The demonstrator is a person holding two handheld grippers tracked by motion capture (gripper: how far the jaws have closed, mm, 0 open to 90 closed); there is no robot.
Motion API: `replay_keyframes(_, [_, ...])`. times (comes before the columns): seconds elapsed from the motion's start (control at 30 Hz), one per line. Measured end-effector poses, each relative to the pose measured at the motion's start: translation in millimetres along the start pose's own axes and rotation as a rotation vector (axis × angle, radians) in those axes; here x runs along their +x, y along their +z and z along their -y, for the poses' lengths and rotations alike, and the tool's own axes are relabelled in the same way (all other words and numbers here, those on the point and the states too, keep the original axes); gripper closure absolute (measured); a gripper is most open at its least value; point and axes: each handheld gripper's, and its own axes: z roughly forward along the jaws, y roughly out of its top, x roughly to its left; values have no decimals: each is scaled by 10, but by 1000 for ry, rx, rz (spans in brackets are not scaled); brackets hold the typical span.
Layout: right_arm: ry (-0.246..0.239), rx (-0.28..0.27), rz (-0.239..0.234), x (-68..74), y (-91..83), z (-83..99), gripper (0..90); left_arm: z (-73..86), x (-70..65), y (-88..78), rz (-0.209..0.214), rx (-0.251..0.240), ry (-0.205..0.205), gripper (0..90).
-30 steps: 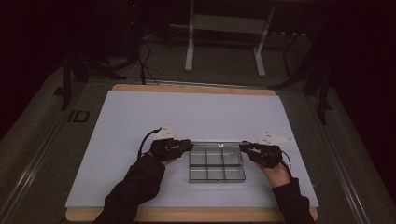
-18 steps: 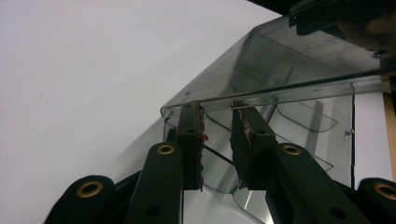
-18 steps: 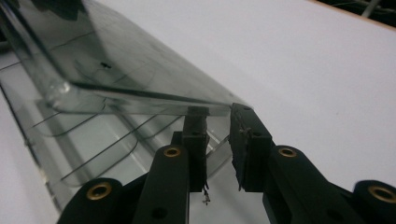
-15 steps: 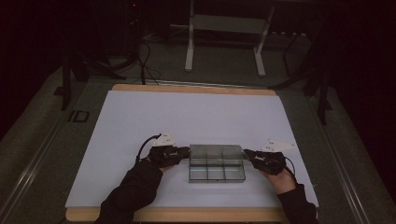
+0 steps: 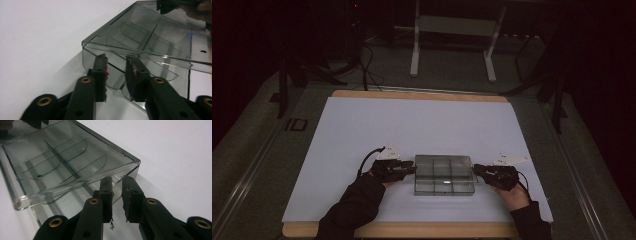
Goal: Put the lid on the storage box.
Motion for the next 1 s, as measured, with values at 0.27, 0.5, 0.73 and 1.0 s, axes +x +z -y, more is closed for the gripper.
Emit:
replay_keyframes(0.27, [-1, 23, 7, -19, 48, 42, 781, 69, 46, 18, -5, 16, -27, 653])
replay_keyframes(0.5, [14, 30, 18, -58, 63, 72, 773, 149, 120, 30, 8, 10, -82, 616])
replay_keyframes(0.73, [28, 25, 37, -112, 42, 83, 615, 109, 145, -18, -32, -10, -110, 393])
replay_keyframes(1.0, [11, 6, 76, -83, 11, 34, 288, 85, 184, -45, -16, -19, -156, 78])
